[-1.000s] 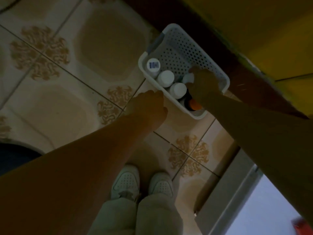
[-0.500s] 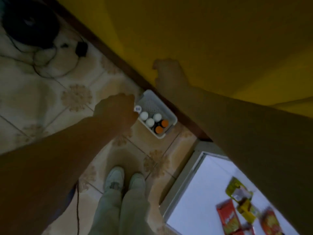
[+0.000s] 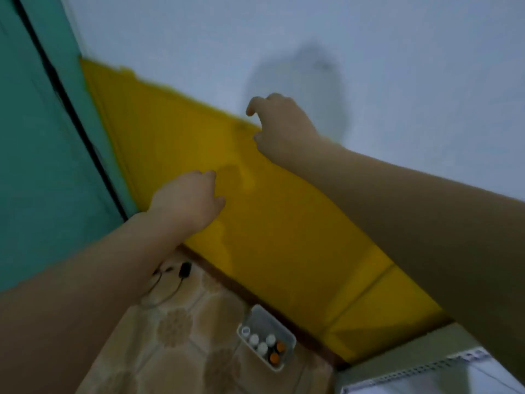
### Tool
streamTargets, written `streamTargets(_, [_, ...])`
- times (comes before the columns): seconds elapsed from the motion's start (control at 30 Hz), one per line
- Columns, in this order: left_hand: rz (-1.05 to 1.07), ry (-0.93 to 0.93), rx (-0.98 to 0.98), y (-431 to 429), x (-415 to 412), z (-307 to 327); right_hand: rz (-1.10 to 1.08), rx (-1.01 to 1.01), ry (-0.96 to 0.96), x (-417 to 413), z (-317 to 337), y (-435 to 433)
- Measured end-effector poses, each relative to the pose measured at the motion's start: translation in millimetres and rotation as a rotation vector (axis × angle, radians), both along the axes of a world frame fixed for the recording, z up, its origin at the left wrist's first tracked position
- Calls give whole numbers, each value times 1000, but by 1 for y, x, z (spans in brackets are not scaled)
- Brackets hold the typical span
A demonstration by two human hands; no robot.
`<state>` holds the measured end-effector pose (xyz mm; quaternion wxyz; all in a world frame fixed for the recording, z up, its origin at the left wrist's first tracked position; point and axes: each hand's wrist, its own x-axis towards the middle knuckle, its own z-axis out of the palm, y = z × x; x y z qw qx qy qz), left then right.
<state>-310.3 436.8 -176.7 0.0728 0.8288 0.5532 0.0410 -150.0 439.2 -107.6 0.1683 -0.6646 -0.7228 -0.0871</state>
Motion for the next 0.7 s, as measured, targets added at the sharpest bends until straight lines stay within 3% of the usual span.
streamTargets(0.27, [-366, -284, 109, -114, 72, 141, -395, 195, -36, 61, 144, -193])
streamTargets(0.53, [-934, -492, -13, -332, 181, 211, -1000, 148, -86, 118, 194, -473])
streamTargets(0.7, [-1251, -441, -6, -483, 236, 241, -1359, 112, -48, 133, 217, -648])
